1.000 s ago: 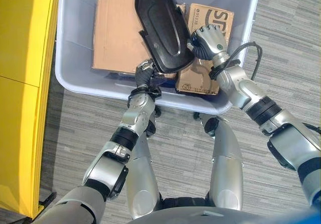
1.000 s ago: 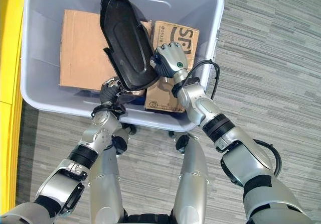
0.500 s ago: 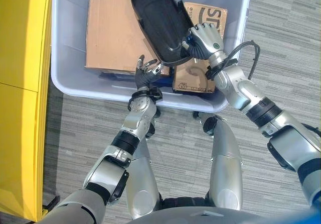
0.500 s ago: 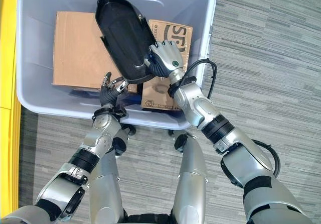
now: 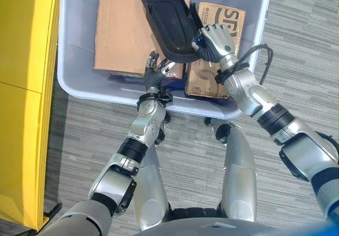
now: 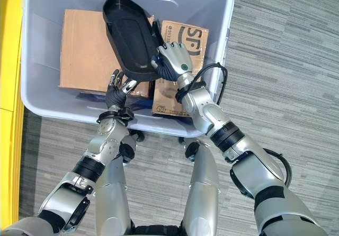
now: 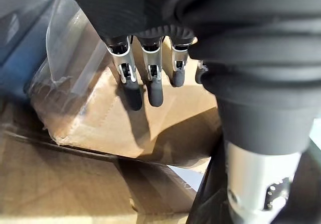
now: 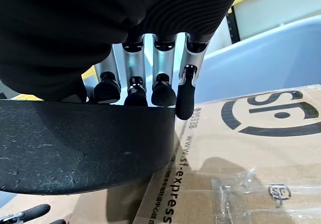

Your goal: Move parts from the plastic box to the shelf.

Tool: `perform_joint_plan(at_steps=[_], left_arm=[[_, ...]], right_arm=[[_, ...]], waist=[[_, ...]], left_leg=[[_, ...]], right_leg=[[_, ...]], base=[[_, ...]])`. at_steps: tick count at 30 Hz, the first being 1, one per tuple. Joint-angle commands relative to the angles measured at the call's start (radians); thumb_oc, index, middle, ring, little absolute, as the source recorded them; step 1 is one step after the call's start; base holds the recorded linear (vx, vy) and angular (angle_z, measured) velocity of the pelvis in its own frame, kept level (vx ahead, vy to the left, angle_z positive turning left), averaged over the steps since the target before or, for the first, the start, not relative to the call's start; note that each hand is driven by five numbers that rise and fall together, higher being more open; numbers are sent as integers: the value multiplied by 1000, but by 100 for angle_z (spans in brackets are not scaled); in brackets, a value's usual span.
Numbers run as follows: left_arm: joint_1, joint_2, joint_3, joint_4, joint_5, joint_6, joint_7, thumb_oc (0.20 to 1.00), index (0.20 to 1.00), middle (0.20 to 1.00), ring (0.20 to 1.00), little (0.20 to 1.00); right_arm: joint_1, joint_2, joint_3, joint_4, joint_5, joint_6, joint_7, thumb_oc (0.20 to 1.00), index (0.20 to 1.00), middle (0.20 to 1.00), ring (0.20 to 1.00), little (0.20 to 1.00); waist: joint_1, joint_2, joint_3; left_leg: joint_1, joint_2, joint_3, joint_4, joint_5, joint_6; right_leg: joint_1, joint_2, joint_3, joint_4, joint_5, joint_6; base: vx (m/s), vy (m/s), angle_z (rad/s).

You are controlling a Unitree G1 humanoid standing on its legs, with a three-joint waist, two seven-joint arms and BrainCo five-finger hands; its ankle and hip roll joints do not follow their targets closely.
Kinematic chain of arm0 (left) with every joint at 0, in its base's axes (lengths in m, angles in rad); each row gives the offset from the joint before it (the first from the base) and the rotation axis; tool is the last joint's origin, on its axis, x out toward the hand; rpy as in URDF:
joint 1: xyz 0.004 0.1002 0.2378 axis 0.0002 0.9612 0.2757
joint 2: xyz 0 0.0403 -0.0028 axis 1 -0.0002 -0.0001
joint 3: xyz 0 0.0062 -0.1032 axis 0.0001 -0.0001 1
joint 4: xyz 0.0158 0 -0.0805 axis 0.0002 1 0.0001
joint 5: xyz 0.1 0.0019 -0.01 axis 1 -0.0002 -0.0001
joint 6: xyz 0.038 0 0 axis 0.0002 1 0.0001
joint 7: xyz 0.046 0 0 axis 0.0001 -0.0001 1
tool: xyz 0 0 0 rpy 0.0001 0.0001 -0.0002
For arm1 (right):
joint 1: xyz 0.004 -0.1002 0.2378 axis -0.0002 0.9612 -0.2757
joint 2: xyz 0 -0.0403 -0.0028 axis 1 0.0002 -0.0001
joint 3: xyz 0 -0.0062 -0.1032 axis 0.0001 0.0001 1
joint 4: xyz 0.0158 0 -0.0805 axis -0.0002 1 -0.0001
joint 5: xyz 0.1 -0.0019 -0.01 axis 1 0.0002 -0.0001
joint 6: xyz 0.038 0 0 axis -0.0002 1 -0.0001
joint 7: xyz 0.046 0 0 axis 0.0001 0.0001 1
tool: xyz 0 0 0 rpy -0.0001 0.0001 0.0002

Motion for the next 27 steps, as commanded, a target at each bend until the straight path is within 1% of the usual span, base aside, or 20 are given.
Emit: perform_joint_plan(at_steps=[1, 3, 7, 8, 9, 10, 11, 12, 15, 16, 17, 18, 19, 21, 23, 24, 25, 26, 27], left_arm=[[-52, -38, -12, -115, -15, -52, -40, 1000, 1000, 1000, 1000, 1000], [-54, -43, -10, -110, -43, -26, -35, 1000, 1000, 1000, 1000, 1000], [-54, -50, -6, -102, -101, -2, -57, 1000, 1000, 1000, 1000, 1000], [-55, -51, -6, -93, -141, 25, -60, 1000, 1000, 1000, 1000, 1000], [-55, -51, -6, -88, -154, 30, -62, 1000, 1000, 1000, 1000, 1000], [-58, -53, -4, -73, -173, 54, -73, 1000, 1000, 1000, 1000, 1000], [-59, -53, -4, -69, -173, 65, -80, 1000, 1000, 1000, 1000, 1000], [-67, -49, -9, -46, -173, 125, -108, 1000, 1000, 1000, 1000, 1000], [-76, -31, -17, -22, -166, 189, -134, 1000, 1000, 1000, 1000, 1000], [-77, -30, -17, -19, -163, 195, -139, 1000, 1000, 1000, 1000, 1000], [-85, -8, -26, -2, -154, 240, -201, 1000, 1000, 1000, 1000, 1000], [-86, -3, -29, -1, -154, 251, -217, 1000, 1000, 1000, 1000, 1000], [-88, 6, -34, 0, -153, 275, -250, 1000, 1000, 1000, 1000, 1000], [-80, 42, -50, -5, -162, 315, -338, 1000, 1000, 1000, 1000, 1000], [-77, 59, -61, -9, -117, 337, -397, 1000, 1000, 1000, 1000, 1000], [-72, 87, -86, -10, -100, 351, -478, 1000, 1000, 1000, 1000, 1000], [-67, 101, -91, -12, -99, 350, -514, 1000, 1000, 1000, 1000, 1000], [-66, 103, -91, -11, -96, 351, -525, 1000, 1000, 1000, 1000, 1000], [-59, 116, -99, -17, -97, 332, -564, 1000, 1000, 1000, 1000, 1000]], right_arm=[[-12, 3, 7, -29, -5, -14, 4, 200, 200, 200, 200, 200], [-15, 3, 8, -31, -11, -21, 15, 200, 200, 200, 200, 200], [-17, 2, 9, -33, -25, -29, 20, 200, 200, 200, 200, 200], [-21, -2, 13, -36, -35, -31, 24, 200, 200, 200, 200, 200], [-23, -4, 13, -34, -37, -33, 24, 200, 200, 200, 200, 200], [-30, -4, 18, -30, -46, -38, 27, 200, 200, 200, 200, 200], [-32, -5, 19, -30, -48, -39, 29, 200, 200, 200, 200, 200], [-42, -13, 23, -31, -67, -50, 51, 200, 200, 200, 200, 200], [-48, -29, 36, -39, -75, -51, 77, 200, 200, 200, 200, 200], [-48, -31, 37, -40, -76, -50, 81, 200, 200, 200, 200, 200], [-49, -44, 46, -45, -81, -52, 103, 200, 200, 200, 200, 200], [-49, -48, 48, -46, -82, -53, 105, 200, 200, 200, 200, 200], [-48, -55, 53, -46, -86, -57, 110, 200, 200, 200, 200, 200], [-40, -81, 68, -50, -88, -61, 122, 200, 200, 200, 200, 200], [-37, -92, 73, -51, -89, -59, 130, 200, 200, 200, 200, 200], [-31, -112, 79, -49, -84, -67, 141, 200, 200, 200, 200, 200], [-28, -121, 85, -47, -78, -68, 144, 200, 200, 200, 200, 200], [-27, -122, 85, -47, -77, -69, 145, 200, 200, 200, 200, 200], [-23, -128, 89, -48, -68, -66, 158, 200, 200, 200, 200, 200]], waist=[[-2, 40, -25], [-3, 40, -25], [-4, 40, -25], [-5, 41, -25], [-5, 42, -25], [-6, 42, -25], [-7, 42, -25], [-8, 43, -25], [-12, 45, -25], [-12, 46, -25], [-15, 48, -25], [-15, 49, -25], [-16, 51, -25], [-19, 58, -25], [-21, 62, -25], [-22, 67, -25], [-23, 70, -25], [-23, 70, -25], [-25, 73, -25]], left_leg=[[16, 105, -98, 45, -57, -217], [17, 103, -98, 43, -57, -217], [15, 103, -98, 44, -57, -218], [14, 104, -97, 45, -57, -218], [13, 105, -96, 46, -57, -218], [12, 106, -97, 47, -57, -218], [12, 106, -97, 47, -58, -219], [12, 107, -95, 48, -60, -218], [11, 105, -94, 47, -59, -218], [12, 105, -94, 47, -59, -218], [17, 106, -89, 45, -58, -217], [17, 106, -88, 45, -58, -217], [19, 107, -86, 44, -58, -217], [24, 103, -84, 44, -61, -214], [27, 101, -81, 43, -61, -213], [31, 102, -76, 42, -62, -211], [33, 102, -75, 42, -62, -210], [33, 102, -75, 42, -63, -210], [34, 102, -73, 43, -63, -209]], right_leg=[[-2, -73, 25, -113, 49, 174], [-3, -72, 25, -113, 50, 175], [-3, -73, 25, -115, 50, 175], [-5, -74, 26, -113, 51, 175], [-6, -74, 27, -113, 51, 176], [-9, -74, 29, -111, 51, 176], [-9, -73, 30, -111, 51, 177], [-10, -76, 30, -109, 50, 177], [-13, -76, 32, -111, 54, 178], [-13, -76, 32, -111, 54, 178], [-12, -77, 34, -112, 55, 178], [-12, -77, 33, -112, 56, 178], [-11, -79, 33, -112, 56, 178], [-12, -80, 37, -114, 58, 178], [-11, -81, 39, -117, 59, 178], [-8, -86, 37, -113, 57, 177], [-9, -87, 39, -112, 56, 177], [-9, -87, 40, -111, 56, 177], [-9, -88, 41, -109, 55, 177]], base=[[0, 0, 0], [0, 0, 0], [0, 0, 0], [0, 0, 0], [0, 0, 0], [0, 0, 0], [0, 0, 0], [0, 0, 0], [0, 0, 0], [0, 0, 0], [0, 0, 0], [0, 0, 0], [13, 35, -1], [14, 48, -1], [6, 51, -3], [10, 73, -3], [9, 60, -2], [12, 45, -1], [15, 67, -2]])
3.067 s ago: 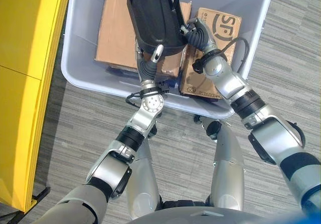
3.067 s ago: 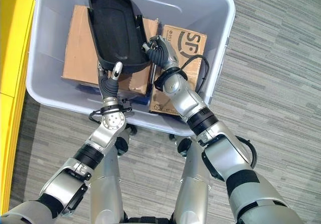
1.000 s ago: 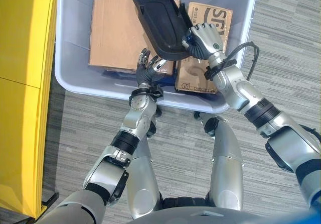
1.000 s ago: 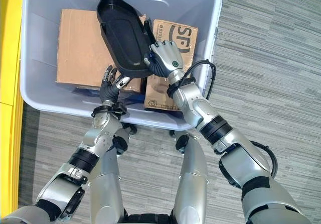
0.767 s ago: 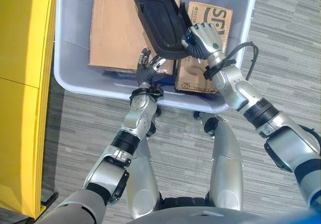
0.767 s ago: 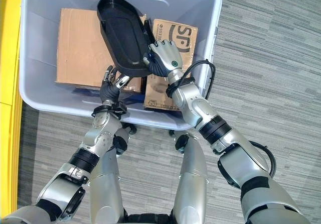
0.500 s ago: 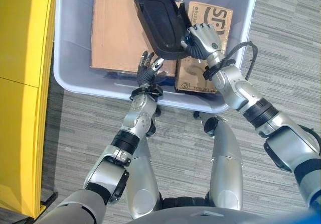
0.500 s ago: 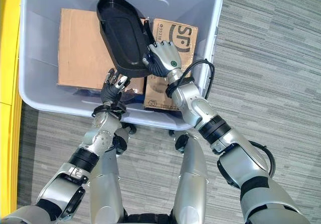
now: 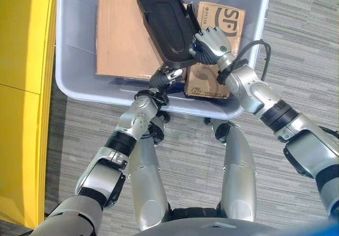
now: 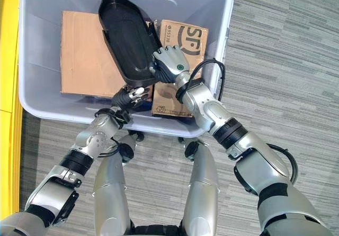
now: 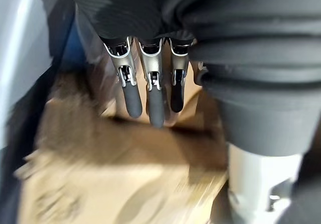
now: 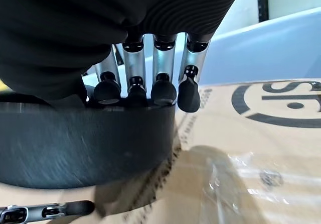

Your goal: Move parts from the plastic box to the shelf.

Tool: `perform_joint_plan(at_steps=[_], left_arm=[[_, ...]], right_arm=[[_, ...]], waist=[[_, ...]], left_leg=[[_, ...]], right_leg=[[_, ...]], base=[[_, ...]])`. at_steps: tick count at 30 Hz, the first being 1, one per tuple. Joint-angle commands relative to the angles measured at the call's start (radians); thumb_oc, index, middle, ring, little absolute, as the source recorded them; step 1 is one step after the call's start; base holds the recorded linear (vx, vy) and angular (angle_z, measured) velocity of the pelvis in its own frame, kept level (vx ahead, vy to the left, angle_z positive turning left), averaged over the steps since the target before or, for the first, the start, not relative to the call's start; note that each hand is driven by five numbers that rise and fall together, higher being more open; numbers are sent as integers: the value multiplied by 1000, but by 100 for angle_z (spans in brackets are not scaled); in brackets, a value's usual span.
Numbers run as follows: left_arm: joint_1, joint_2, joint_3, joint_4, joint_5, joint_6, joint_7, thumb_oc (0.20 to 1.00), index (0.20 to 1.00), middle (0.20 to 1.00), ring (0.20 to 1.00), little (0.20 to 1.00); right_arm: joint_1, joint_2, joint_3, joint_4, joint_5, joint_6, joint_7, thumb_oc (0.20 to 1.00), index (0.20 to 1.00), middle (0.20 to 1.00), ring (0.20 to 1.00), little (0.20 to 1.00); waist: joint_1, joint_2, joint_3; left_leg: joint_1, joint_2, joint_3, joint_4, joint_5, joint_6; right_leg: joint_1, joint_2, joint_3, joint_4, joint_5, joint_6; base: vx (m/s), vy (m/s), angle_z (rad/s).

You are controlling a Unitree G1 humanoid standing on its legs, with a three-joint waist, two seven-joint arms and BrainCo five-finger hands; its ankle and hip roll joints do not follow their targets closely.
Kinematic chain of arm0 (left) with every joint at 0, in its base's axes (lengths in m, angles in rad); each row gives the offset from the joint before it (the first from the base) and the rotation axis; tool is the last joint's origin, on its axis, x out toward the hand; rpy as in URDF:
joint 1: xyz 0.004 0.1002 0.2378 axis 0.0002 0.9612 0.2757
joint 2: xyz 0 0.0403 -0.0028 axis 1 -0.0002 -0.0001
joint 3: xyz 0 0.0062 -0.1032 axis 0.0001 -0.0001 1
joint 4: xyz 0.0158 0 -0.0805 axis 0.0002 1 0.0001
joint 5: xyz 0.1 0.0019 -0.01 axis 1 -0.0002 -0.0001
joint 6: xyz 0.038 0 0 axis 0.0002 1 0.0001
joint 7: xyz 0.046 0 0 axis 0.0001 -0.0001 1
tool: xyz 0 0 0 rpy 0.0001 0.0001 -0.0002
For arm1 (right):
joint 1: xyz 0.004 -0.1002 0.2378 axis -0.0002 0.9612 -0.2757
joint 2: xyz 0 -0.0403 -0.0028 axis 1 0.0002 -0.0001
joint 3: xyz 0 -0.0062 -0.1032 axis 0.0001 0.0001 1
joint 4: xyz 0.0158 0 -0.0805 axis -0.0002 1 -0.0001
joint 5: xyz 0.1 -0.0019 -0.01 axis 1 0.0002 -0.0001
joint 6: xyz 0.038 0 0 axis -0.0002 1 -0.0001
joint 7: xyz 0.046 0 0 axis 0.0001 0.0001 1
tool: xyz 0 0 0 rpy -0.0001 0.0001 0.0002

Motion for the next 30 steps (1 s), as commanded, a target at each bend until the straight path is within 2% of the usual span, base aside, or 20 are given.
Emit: perform_joint_plan(at_steps=[1, 3, 5, 9, 10, 14, 15, 17, 22, 26, 28, 30], left_arm=[[16, -38, -32, -62, -9, -33, -183, 1000, 1000, 1000, 1000, 1000], [36, -30, -29, -82, -29, -58, -222, 1000, 1000, 1000, 1000, 1000], [52, -29, -26, -95, -48, -82, -233, 1000, 1000, 1000, 1000, 1000], [78, -38, -12, -107, -74, -92, -256, 1000, 1000, 1000, 1000, 1000], [89, -44, -4, -106, -78, -102, -253, 1000, 1000, 1000, 1000, 1000], [135, -57, 26, -142, -65, -115, -237, 1000, 1000, 1000, 1000, 1000], [145, -57, 29, -161, -61, -108, -227, 1000, 1000, 1000, 1000, 1000], [154, -51, 34, -176, -51, -100, -219, 1000, 1000, 1000, 1000, 1000], [177, -51, 50, -184, -52, -125, -172, 1000, 1000, 1000, 1000, 1000], [179, -53, 65, -175, -60, -152, -149, 1000, 1000, 1000, 1000, 1000], [183, -61, 83, -170, -94, -189, -149, 1000, 1000, 1000, 1000, 1000], [184, -63, 87, -176, -95, -190, -149, 1000, 1000, 1000, 1000, 1000]], right_arm=[[29, -80, 23, -53, 29, -9, 33, 200, 200, 200, 200, 200], [49, -83, 25, -60, 96, 23, 36, 200, 200, 200, 200, 200], [72, -78, 12, -61, 110, 28, 14, 200, 200, 200, 200, 200], [100, -70, -19, -66, 165, 11, -28, 200, 200, 200, 200, 200], [110, -64, -39, -73, 218, -2, -31, 200, 200, 200, 200, 200], [150, -50, -108, -161, 250, -10, 33, 200, 200, 200, 200, 200], [165, -53, -127, -200, 268, 19, 65, 200, 200, 200, 200, 200], [178, -60, -141, -229, 270, 37, 90, 200, 200, 200, 200, 200], [221, -72, -164, -268, 266, 70, 124, 200, 200, 200, 200, 200], [246, -84, -171, -272, 269, 57, 135, 200, 200, 200, 200, 200], [269, -78, -182, -286, 264, 45, 149, 200, 200, 200, 200, 200], [273, -76, -183, -289, 261, 46, 146, 200, 200, 200, 200, 200]], waist=[[-18, 76, -30], [-20, 79, -30], [-21, 81, -30], [-21, 83, -30], [-22, 83, -30], [-23, 77, -30], [-25, 75, -30], [-27, 73, -30], [-32, 69, -30], [-37, 67, -30], [-40, 67, -30], [-39, 67, -30]], left_leg=[[37, 103, -80, 31, -54, -211], [38, 100, -82, 34, -51, -209], [40, 99, -81, 34, -48, -209], [48, 93, -79, 31, -48, -206], [49, 91, -81, 31, -48, -205], [50, 80, -85, 22, -43, -206], [50, 79, -85, 21, -45, -205], [52, 78, -83, 20, -45, -205], [59, 80, -80, 19, -45, -205], [58, 83, -80, 21, -47, -204], [60, 83, -81, 20, -39, -208], [62, 83, -82, 19, -37, -209]], right_leg=[[-2, -86, 34, -105, 51, 170], [-3, -83, 41, -104, 47, 168], [-1, -82, 42, -102, 44, 164], [6, -78, 43, -103, 40, 162], [8, -75, 44, -103, 38, 161], [11, -63, 44, -103, 34, 162], [11, -61, 45, -98, 30, 161], [12, -58, 46, -97, 29, 161], [18, -53, 49, -94, 22, 159], [16, -51, 54, -94, 22, 158], [18, -47, 56, -93, 19, 157], [20, -45, 57, -95, 18, 157]], base=[[18, 74, -2], [16, 62, -4], [7, 43, -14], [0, 9, -3], [-2, 31, 0], [-3, 2, -1], [0, 0, 0], [0, 0, 0], [0, 0, 0], [0, 0, 0], [-14, 7, -3], [0, 0, 0]])
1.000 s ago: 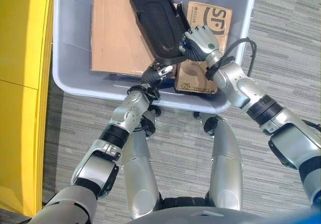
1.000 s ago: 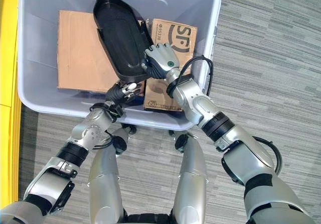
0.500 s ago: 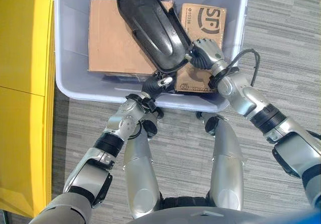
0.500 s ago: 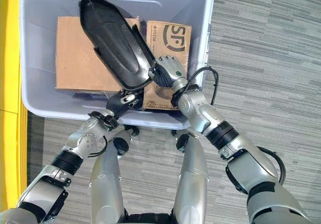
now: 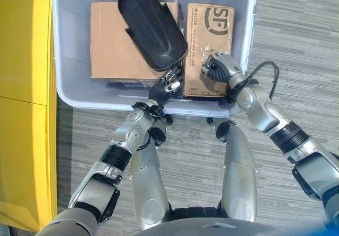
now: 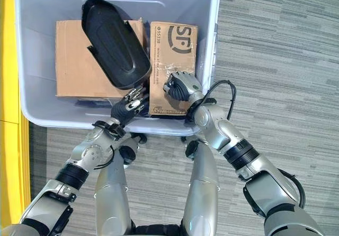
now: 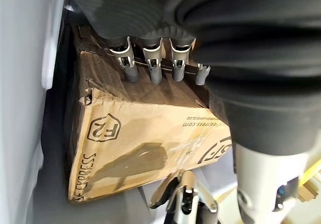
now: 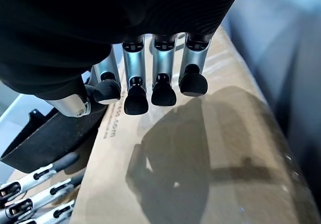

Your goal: Move parts from the plastic box to the shelf.

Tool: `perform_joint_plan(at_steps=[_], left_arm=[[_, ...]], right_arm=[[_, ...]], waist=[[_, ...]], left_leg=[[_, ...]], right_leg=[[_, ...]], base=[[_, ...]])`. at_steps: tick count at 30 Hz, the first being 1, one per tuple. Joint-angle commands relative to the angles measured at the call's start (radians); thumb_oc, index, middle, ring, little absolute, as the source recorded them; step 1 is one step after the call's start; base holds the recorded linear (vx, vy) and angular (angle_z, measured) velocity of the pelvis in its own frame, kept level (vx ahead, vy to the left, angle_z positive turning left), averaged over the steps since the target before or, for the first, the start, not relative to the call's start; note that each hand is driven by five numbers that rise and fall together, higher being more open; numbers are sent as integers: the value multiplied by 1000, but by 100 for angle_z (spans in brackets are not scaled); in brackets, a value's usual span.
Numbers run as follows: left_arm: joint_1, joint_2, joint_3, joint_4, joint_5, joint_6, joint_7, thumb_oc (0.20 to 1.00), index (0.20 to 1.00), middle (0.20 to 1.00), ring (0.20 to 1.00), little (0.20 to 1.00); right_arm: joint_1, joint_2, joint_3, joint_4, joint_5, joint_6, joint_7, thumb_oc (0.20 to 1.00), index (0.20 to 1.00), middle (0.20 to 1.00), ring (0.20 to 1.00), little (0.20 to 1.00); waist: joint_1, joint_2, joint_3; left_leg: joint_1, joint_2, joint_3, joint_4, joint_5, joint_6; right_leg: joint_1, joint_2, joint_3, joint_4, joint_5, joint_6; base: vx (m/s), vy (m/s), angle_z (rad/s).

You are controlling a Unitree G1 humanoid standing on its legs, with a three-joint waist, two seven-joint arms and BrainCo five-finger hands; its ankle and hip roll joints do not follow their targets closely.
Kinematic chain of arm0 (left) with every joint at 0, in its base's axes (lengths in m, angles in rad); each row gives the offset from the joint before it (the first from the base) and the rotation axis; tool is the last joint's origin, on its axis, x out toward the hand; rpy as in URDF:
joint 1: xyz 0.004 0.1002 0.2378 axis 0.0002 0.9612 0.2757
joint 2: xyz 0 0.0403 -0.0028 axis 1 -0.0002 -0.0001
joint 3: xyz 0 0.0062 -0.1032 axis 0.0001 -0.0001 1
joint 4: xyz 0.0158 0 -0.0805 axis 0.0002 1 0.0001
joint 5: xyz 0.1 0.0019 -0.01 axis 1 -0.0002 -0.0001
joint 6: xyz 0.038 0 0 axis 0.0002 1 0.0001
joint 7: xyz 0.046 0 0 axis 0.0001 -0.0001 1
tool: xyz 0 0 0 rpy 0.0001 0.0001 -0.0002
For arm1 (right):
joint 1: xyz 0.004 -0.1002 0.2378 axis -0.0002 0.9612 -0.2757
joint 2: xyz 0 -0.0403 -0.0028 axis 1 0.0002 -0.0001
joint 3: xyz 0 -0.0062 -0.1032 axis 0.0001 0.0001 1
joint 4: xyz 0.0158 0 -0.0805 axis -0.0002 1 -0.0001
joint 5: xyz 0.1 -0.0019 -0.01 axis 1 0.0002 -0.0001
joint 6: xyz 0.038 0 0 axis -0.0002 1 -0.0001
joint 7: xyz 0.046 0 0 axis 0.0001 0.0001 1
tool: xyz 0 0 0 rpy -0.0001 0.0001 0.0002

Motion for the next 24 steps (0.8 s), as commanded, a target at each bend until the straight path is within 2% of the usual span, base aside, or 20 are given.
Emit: perform_joint_plan(at_steps=[1, 5, 6, 8, 9, 11, 13, 14, 16, 17, 18, 19, 24], left_arm=[[19, -51, 21, -101, -39, -69, -7, 1000, 1000, 1000, 1000, 1000], [20, -57, 28, -118, -35, -73, -20, 1000, 1000, 1000, 1000, 1000], [19, -61, 26, -118, -38, -77, -5, 1000, 1000, 1000, 1000, 1000], [18, -63, 26, -114, -40, -80, 10, 1000, 1000, 1000, 1000, 1000], [16, -66, 24, -113, -41, -84, 18, 1000, 1000, 1000, 1000, 1000], [13, -77, 24, -107, -66, -104, 51, 1000, 1000, 1000, 1000, 1000], [9, -85, 20, -107, -76, -112, 66, 1000, 1000, 1000, 1000, 1000], [8, -95, 17, -113, -71, -114, 92, 1000, 1000, 1000, 1000, 1000], [14, -100, 11, -119, -73, -116, 103, 1000, 1000, 1000, 1000, 1000], [14, -99, 11, -119, -73, -116, 104, 1000, 1000, 1000, 1000, 1000], [15, -101, 3, -125, -86, -119, 114, 1000, 1000, 1000, 1000, 1000], [13, -101, 1, -128, -90, -117, 118, 1000, 1000, 1000, 1000, 1000], [-7, -93, -40, -135, -83, -113, 105, 1000, 1000, 1000, 1000, 1000]], right_arm=[[20, -45, -28, -102, 0, -40, -8, 200, 200, 200, 200, 200], [35, -43, -46, -117, 71, -20, -64, 200, 200, 200, 200, 200], [44, -32, -62, -116, 147, -17, -127, 200, 200, 200, 200, 200], [46, -22, -71, -108, 181, -47, -172, 200, 200, 200, 200, 200], [44, -17, -77, -106, 196, -66, -188, 200, 200, 200, 200, 200], [22, 17, -120, -124, 233, -155, -241, 200, 200, 200, 200, 200], [-10, 44, -151, -147, 254, -216, -248, 200, 200, 200, 200, 200], [-57, 75, -181, -202, 314, -263, -224, 200, 200, 200, 200, 200], [-107, 112, -204, -271, 423, -256, -186, 200, 200, 200, 200, 200], [-107, 112, -206, -273, 426, -254, -184, 200, 200, 200, 200, 200], [-147, 139, -211, -296, 534, -215, -170, 200, 200, 200, 200, 200], [-162, 149, -211, -294, 580, -201, -168, 200, 200, 200, 200, 200], [-257, 210, -186, -261, 613, -135, -173, 200, 200, 200, 200, 200]], waist=[[-12, 48, -38], [-14, 49, -38], [-16, 50, -38], [-16, 51, -38], [-16, 51, -38], [-15, 56, -38], [-9, 61, -38], [-2, 68, -38], [10, 75, -38], [10, 75, -38], [20, 83, -38], [24, 85, -38], [50, 100, -38]], left_leg=[[11, 90, -125, 27, -29, -208], [18, 93, -123, 29, -28, -207], [23, 92, -121, 25, -25, -206], [28, 91, -121, 24, -23, -205], [30, 92, -120, 23, -23, -204], [43, 87, -117, 15, -22, -199], [50, 83, -117, 12, -22, -195], [58, 78, -119, 10, -20, -193], [64, 76, -122, 10, -20, -189], [64, 75, -122, 10, -21, -189], [69, 75, -123, 15, -22, -184], [72, 73, -123, 15, -22, -182], [88, 54, -130, -2, -33, -165]], right_leg=[[13, -50, 10, -82, 3, 151], [20, -48, 13, -78, -1, 147], [24, -45, 14, -77, -2, 145], [28, -44, 15, -79, -3, 145], [30, -43, 15, -78, -3, 144], [39, -40, 17, -75, -8, 143], [46, -40, 16, -70, -12, 142], [52, -39, 14, -64, -16, 142], [56, -45, 13, -43, -25, 140], [55, -45, 13, -42, -26, 140], [55, -51, 15, -17, -36, 135], [56, -54, 15, -10, -39, 134], [68, -71, 6, 17, -50, 132]], base=[[0, 0, 0], [-1, 9, 0], [-4, 34, -1], [-3, 17, -1], [-8, 45, -1], [-9, 63, -1], [-10, 57, -2], [-9, 61, -1], [0, 53, 2], [22, 72, 5], [25, 64, 5], [34, 85, 7], [25, 39, 16]])
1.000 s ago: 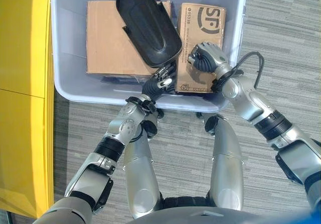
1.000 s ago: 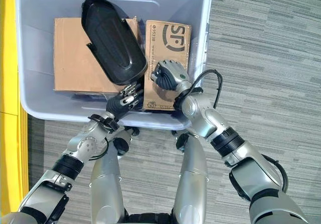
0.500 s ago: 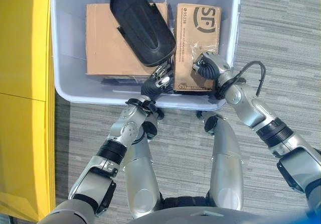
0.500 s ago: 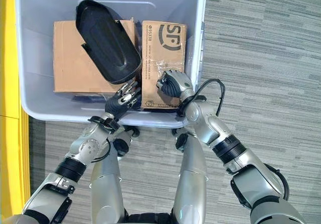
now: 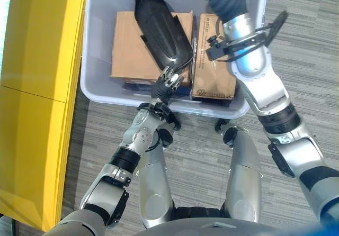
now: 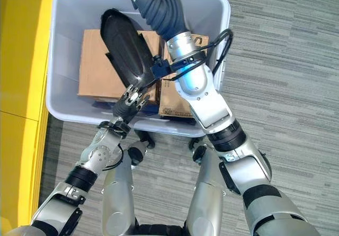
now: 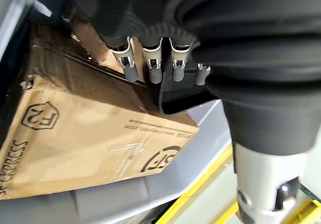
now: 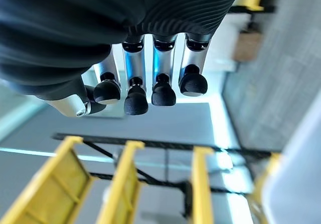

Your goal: Move parts from the plastic box to the shelf.

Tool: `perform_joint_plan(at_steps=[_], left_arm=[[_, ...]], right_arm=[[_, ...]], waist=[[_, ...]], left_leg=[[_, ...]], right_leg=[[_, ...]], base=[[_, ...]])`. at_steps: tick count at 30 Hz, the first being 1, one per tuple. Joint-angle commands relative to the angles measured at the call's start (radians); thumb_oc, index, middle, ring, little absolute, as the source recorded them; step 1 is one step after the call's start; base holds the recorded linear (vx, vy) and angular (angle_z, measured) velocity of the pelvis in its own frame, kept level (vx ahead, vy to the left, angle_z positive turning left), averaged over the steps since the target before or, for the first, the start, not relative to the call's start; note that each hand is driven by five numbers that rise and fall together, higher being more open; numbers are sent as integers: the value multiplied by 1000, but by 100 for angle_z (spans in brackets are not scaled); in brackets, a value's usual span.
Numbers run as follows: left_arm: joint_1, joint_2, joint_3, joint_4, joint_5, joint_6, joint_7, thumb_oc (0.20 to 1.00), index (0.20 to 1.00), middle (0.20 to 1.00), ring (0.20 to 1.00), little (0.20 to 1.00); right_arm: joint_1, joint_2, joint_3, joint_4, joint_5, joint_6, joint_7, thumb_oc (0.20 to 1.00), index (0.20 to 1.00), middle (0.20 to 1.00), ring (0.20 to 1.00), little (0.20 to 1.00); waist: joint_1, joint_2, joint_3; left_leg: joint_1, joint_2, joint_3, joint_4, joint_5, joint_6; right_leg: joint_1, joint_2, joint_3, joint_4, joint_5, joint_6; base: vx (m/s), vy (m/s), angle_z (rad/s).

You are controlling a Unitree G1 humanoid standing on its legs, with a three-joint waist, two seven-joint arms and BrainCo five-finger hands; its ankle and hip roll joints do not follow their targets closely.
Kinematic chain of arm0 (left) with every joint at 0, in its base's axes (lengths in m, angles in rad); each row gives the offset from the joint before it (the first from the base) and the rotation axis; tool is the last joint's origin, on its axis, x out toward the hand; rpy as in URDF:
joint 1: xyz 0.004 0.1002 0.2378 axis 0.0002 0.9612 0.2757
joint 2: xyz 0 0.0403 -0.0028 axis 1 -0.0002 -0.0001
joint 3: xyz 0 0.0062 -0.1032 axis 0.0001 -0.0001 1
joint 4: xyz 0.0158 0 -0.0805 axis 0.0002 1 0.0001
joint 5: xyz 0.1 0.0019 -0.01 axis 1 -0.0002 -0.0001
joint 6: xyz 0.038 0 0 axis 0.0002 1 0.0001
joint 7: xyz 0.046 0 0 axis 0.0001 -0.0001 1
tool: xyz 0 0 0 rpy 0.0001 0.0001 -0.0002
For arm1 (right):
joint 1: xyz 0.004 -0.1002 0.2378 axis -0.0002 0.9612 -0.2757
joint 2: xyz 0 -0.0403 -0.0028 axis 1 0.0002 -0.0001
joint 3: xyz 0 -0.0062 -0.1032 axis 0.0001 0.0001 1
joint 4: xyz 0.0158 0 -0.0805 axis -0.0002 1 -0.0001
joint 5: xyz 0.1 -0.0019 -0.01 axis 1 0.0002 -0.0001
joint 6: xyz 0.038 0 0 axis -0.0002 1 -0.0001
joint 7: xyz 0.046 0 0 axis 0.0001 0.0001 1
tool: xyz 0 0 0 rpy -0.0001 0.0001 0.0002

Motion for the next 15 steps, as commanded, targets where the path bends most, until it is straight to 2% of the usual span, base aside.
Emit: perform_joint_plan(at_steps=[1, 2, 4, 5, 6, 7, 9, 12, 15], left_arm=[[-4, 12, -57, -126, 81, -125, 17, 1000, 1000, 1000, 1000, 1000], [-2, 32, -53, -208, 148, -244, 25, 1000, 1000, 1000, 1000, 1000], [21, 53, -46, -322, 264, -298, 123, 1000, 1000, 1000, 1000, 1000], [22, 53, -46, -323, 264, -298, 124, 1000, 1000, 1000, 1000, 1000], [20, 82, -29, -359, 413, -322, 268, 1000, 1000, 1000, 1000, 1000], [19, 96, -2, -383, 500, -352, 303, 1000, 1000, 1000, 1000, 1000], [21, 104, 18, -416, 527, -376, 306, 1000, 1000, 1000, 1000, 1000], [18, 96, 33, -441, 528, -406, 320, 1000, 1000, 1000, 1000, 1000], [6, 88, 42, -451, 558, -429, 348, 1000, 1000, 1000, 1000, 1000]], right_arm=[[-17, -23, 15, -56, 14, 38, 2, 200, 200, 200, 200, 200], [-17, -29, 33, -47, -23, 59, -11, 200, 200, 200, 200, 200], [7, -40, 40, -55, -2, 91, -69, 200, 200, 200, 200, 200], [7, -41, 40, -55, -2, 91, -69, 200, 200, 200, 200, 200], [37, -37, 36, -46, 4, 87, -101, 200, 200, 200, 200, 200], [62, -31, 21, -43, -12, 101, -95, 200, 200, 200, 200, 200], [80, -28, 12, -31, -47, 147, -93, 200, 200, 200, 200, 200], [79, -27, 14, 18, -79, 171, -140, 200, 200, 200, 200, 200], [67, -25, 14, 78, -146, 142, -184, 200, 200, 200, 200, 200]], waist=[[-8, 59, -40], [5, 65, -40], [19, 74, -40], [19, 74, -40], [29, 72, -40], [36, 68, -40], [41, 66, -40], [51, 68, -40], [57, 69, -40]], left_leg=[[26, 69, -119, -22, -33, -156], [32, 56, -121, -35, -33, -152], [34, 44, -131, -44, -30, -150], [34, 44, -131, -44, -30, -150], [33, 40, -140, -51, -24, -151], [23, 40, -145, -52, -26, -153], [6, 40, -149, -50, -29, -153], [-14, 40, -152, -50, -29, -153], [-31, 37, -160, -49, -28, -156]], right_leg=[[6, -37, -3, -19, -40, 140], [14, -42, -9, -25, -42, 142], [25, -49, -16, -31, -40, 143], [26, -49, -16, -31, -40, 143], [30, -53, -25, -30, -41, 145], [24, -57, -31, -29, -43, 147], [11, -64, -36, -23, -46, 148], [-4, -69, -40, -16, -49, 147], [-16, -71, -43, -14, -48, 148]], base=[[29, 35, 22], [34, 47, 13], [19, 13, 12], [10, -52, 16], [-7, -91, 16], [-12, -105, 16], [-21, -70, 19], [-10, -46, 10], [-6, -34, 5]])
